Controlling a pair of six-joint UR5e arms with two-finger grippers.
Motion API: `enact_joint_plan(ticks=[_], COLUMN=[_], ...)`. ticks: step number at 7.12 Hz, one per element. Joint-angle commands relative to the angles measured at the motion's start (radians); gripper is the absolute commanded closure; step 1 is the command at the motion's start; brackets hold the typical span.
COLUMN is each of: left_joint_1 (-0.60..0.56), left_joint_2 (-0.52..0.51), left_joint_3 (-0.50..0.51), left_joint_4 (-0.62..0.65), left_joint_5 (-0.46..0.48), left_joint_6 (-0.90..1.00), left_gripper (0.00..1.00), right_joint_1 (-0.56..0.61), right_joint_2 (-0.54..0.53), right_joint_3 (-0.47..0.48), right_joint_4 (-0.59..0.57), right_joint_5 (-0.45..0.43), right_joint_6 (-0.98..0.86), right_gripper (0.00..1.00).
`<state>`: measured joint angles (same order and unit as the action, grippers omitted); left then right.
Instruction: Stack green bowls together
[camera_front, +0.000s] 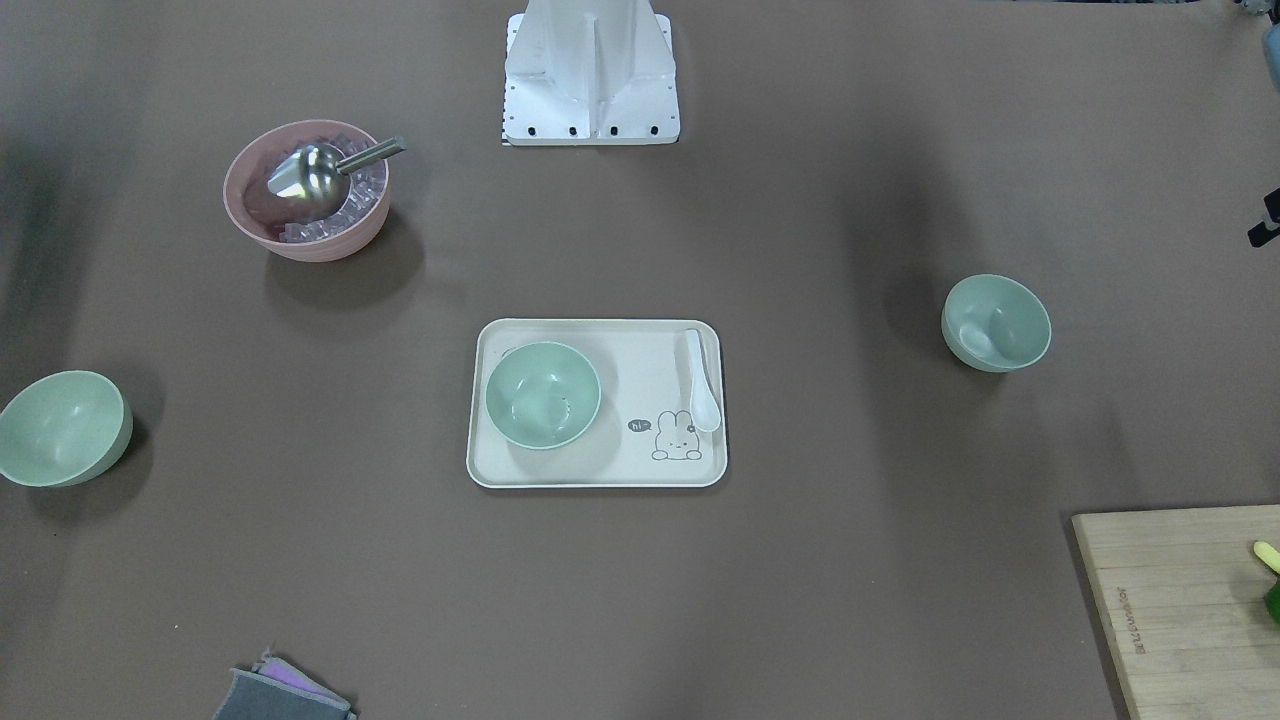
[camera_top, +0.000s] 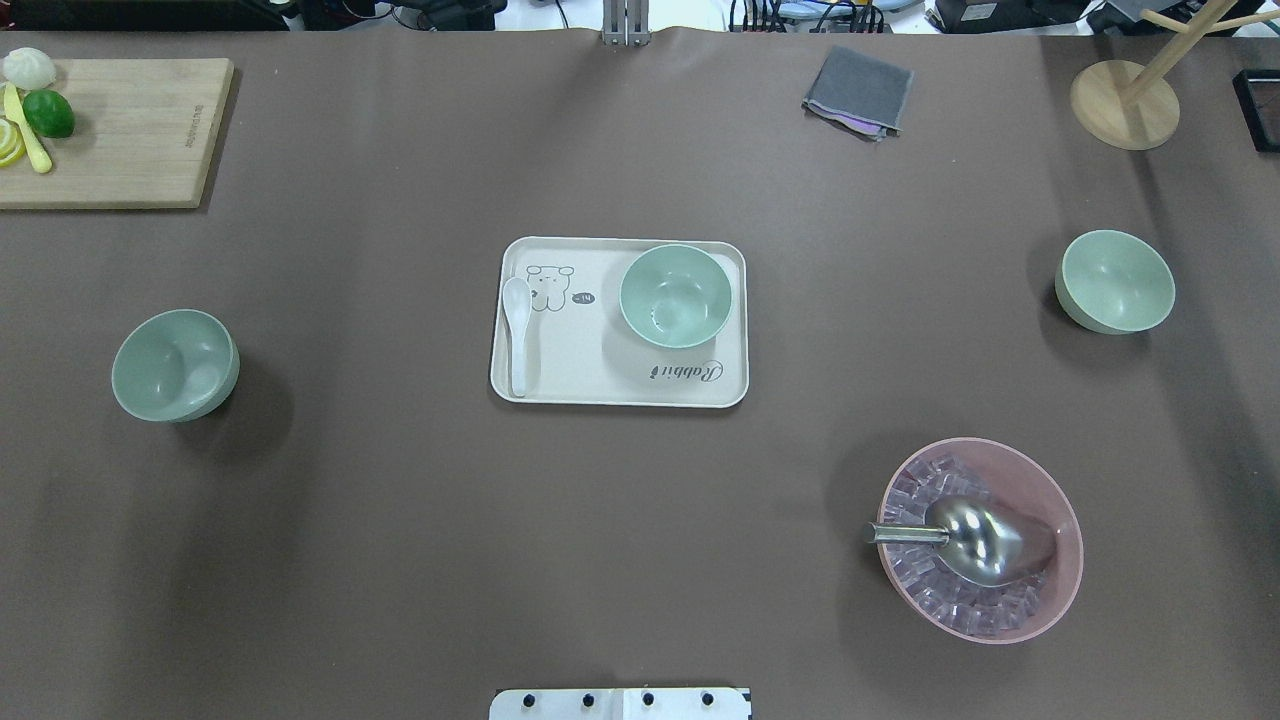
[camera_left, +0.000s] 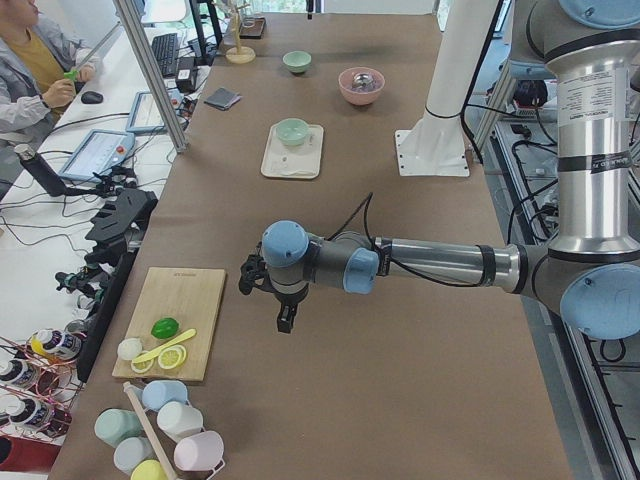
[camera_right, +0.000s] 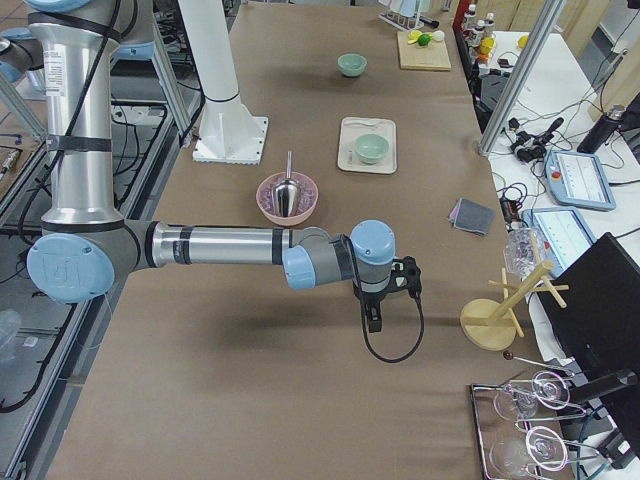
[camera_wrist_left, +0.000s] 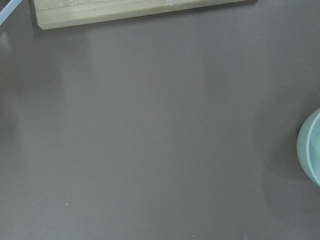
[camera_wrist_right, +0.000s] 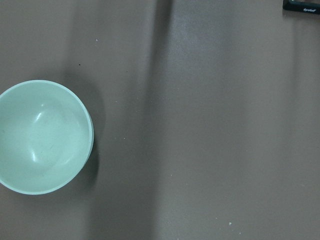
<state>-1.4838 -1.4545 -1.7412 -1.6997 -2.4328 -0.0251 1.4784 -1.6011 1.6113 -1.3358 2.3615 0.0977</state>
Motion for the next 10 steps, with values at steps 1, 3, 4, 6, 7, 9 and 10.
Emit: enact_joint_plan(ticks=[1, 3, 4, 6, 7, 9, 10], left_joint_1=[-0.001, -0.003, -0.003, -0.003, -0.004, -0.004, -0.003], left_joint_2=[-0.003, 0.014, 0.016, 0.031, 0.033, 0.048, 0.048], left_joint_3=[-0.011, 0.003, 0.005, 0.022, -0.004, -0.024, -0.024], left_joint_4=[-0.032, -0.043, -0.044, -0.044, -0.044, -0.046, -0.049], left_joint_5=[0.000, 0.001, 0.001, -0.002, -0.002, 0.009, 0.008], left_joint_6=[0.005, 0.005, -0.004, -0.001, -0.007, -0.038, -0.039], left_gripper=[0.02, 0.02, 0.02, 0.02, 0.02, 0.02, 0.02], right_joint_1=[-0.001, -0.001, -0.001, -0.001, -0.001, -0.003, -0.006], right_joint_2=[0.012, 0.004, -0.009, -0.010, -0.008, -0.008, -0.006], right_joint_3=[-0.011, 0.001, 0.010, 0.012, 0.010, 0.007, 0.009], right_joint_4=[0.000, 0.009, 0.012, 0.012, 0.010, 0.010, 0.012], right_joint_5=[-0.008, 0.004, 0.010, 0.022, 0.021, 0.021, 0.021], right_joint_6=[-0.001, -0.001, -0.009, -0.001, 0.002, 0.002, 0.002], right_gripper=[0.00, 0.00, 0.00, 0.00, 0.00, 0.00, 0.00])
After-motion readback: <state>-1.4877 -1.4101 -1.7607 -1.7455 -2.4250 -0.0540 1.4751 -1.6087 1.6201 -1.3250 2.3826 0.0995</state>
